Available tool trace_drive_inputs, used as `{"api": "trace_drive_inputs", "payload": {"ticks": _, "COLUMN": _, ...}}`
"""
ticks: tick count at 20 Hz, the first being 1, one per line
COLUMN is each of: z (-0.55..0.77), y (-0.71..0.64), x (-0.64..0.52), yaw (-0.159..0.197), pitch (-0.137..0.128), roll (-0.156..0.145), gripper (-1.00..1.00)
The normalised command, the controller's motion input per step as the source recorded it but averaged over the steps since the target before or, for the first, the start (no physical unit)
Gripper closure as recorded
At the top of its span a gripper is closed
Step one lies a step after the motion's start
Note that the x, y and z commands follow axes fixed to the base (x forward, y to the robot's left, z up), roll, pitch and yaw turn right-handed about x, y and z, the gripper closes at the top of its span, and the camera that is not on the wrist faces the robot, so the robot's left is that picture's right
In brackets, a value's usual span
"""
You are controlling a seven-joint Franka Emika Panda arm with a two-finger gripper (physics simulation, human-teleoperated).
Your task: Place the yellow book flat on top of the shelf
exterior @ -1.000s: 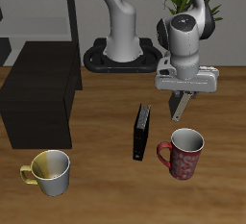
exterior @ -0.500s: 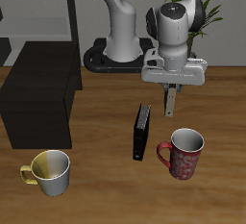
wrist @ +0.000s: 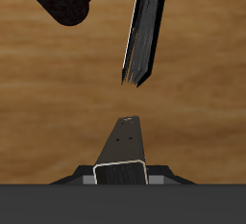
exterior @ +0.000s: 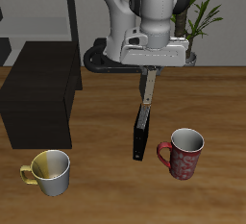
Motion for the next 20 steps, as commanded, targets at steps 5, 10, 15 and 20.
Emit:
{"api": "trace_drive_inputs", "payload": {"ticks": 5, "z": 0.72, "y": -0.78, "x": 0.0, "yaw": 0.155, "pitch": -0.1, "roll": -0.116, "gripper": 1.0}}
{"api": "trace_drive_inputs", "payload": {"ticks": 10, "z": 0.41, "y": -0.54, "x": 0.05, "yaw": 0.094, "pitch": -0.057, "roll": -0.102, "gripper": 1.0}}
{"api": "trace_drive_inputs", "payload": {"ticks": 15, "z": 0.34, "y": -0.51, "x": 0.09, "yaw": 0.091, "pitch": -0.051, "roll": -0.102, "gripper": 1.0}}
{"api": "trace_drive_inputs", "payload": {"ticks": 20, "z": 0.5, "y": -0.65, "x": 0.13, "yaw": 0.064, "pitch": -0.077, "roll": -0.141, "gripper": 1.0}}
